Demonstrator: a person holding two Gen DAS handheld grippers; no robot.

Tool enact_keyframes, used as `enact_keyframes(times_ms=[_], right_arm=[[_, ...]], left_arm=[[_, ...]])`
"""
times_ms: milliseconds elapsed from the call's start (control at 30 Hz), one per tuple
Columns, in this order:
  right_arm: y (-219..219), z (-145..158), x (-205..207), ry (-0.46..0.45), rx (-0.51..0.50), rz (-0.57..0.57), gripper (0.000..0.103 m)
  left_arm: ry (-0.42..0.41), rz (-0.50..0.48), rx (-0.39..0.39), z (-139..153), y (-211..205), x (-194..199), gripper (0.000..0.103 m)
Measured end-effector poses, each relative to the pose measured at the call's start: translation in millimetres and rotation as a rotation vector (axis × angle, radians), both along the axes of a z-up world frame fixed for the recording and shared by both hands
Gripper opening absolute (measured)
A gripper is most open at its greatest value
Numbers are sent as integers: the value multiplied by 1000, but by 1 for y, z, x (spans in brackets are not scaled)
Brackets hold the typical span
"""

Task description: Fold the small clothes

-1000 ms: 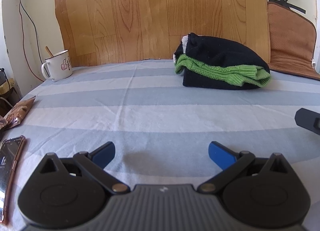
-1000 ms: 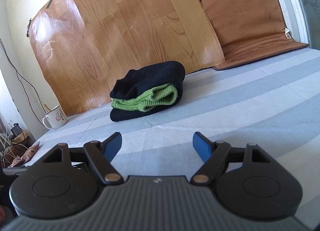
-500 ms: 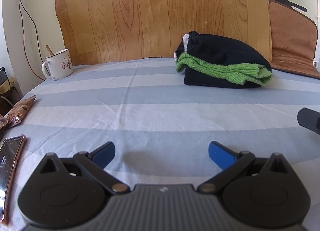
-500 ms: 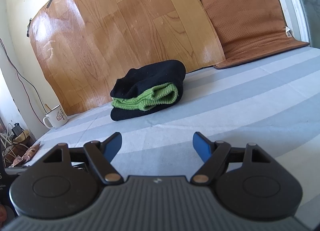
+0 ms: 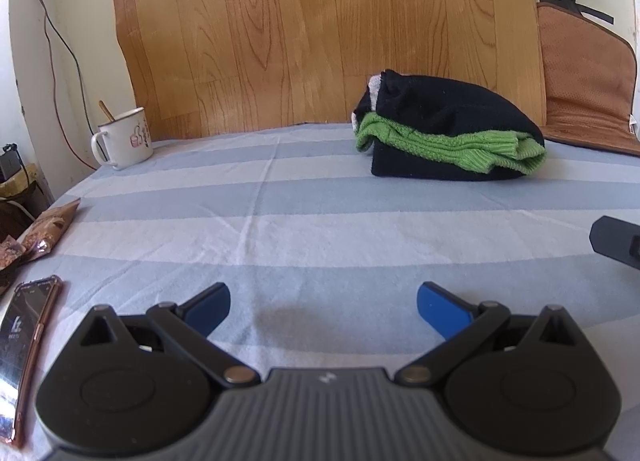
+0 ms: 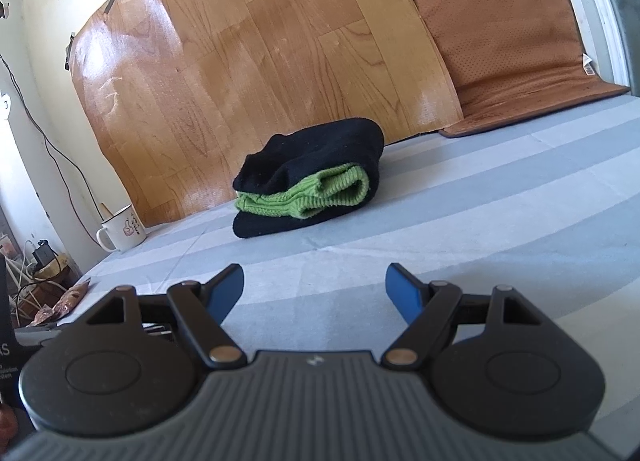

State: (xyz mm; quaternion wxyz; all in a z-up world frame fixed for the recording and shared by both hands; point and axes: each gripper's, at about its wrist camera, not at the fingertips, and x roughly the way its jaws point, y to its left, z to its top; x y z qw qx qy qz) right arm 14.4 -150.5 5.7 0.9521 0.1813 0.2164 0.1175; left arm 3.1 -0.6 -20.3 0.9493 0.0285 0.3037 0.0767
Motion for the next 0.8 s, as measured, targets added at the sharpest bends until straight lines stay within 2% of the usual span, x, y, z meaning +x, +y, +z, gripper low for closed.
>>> enact_keyframes(times_ms=[400, 800], right_arm=[[-1, 0, 0, -2, 10, -8, 80], [1, 0, 0, 5, -7, -15, 80]], left_arm=[[-18, -11, 5, 2, -2, -2, 103], [-2, -13, -18, 2, 2, 0, 103]])
